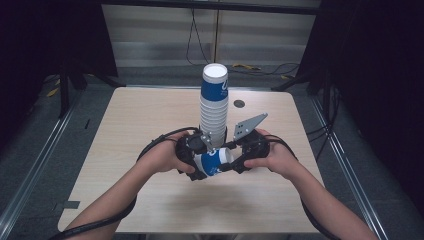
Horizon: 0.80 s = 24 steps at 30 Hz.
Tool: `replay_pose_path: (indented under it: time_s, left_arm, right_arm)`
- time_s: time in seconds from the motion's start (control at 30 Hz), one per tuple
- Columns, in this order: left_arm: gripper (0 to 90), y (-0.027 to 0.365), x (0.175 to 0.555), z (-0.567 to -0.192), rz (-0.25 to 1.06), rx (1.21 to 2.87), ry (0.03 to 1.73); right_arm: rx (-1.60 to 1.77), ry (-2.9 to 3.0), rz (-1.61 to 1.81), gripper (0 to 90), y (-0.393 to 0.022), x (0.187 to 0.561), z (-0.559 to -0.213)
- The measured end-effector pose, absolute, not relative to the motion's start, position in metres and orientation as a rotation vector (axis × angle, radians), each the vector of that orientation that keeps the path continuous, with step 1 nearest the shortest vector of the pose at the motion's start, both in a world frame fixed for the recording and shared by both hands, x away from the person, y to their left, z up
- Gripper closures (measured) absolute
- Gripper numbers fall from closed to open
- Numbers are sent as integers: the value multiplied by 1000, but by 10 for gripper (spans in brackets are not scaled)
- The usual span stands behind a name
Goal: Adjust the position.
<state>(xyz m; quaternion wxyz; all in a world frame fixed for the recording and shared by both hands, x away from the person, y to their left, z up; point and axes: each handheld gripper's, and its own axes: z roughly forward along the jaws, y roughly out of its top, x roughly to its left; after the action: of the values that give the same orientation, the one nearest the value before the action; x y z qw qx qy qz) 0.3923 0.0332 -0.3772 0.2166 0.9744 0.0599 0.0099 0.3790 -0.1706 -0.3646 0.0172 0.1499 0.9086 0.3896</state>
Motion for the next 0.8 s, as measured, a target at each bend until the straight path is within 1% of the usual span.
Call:
replay_pose_path:
  time_s: [0.07,0.47,0.6,0.63,0.8]
  left_arm:
    - [168,33,393,-376,34,2715,143]
    - [165,39,392,-379,14,2661,182]
    - [183,44,394,-378,9,2605,196]
    - [181,48,395,-377,10,2572,185]
    - [178,56,395,-376,16,2486,234]
  right_arm:
    - [461,2826,1197,281,-170,379,-364]
    - [475,2842,1178,281,-171,378,-365]
    - [487,2834,1179,281,-174,378,-365]
    - [503,2825,1198,281,-177,378,-364]
    - [524,2813,1187,280,-181,378,-364]
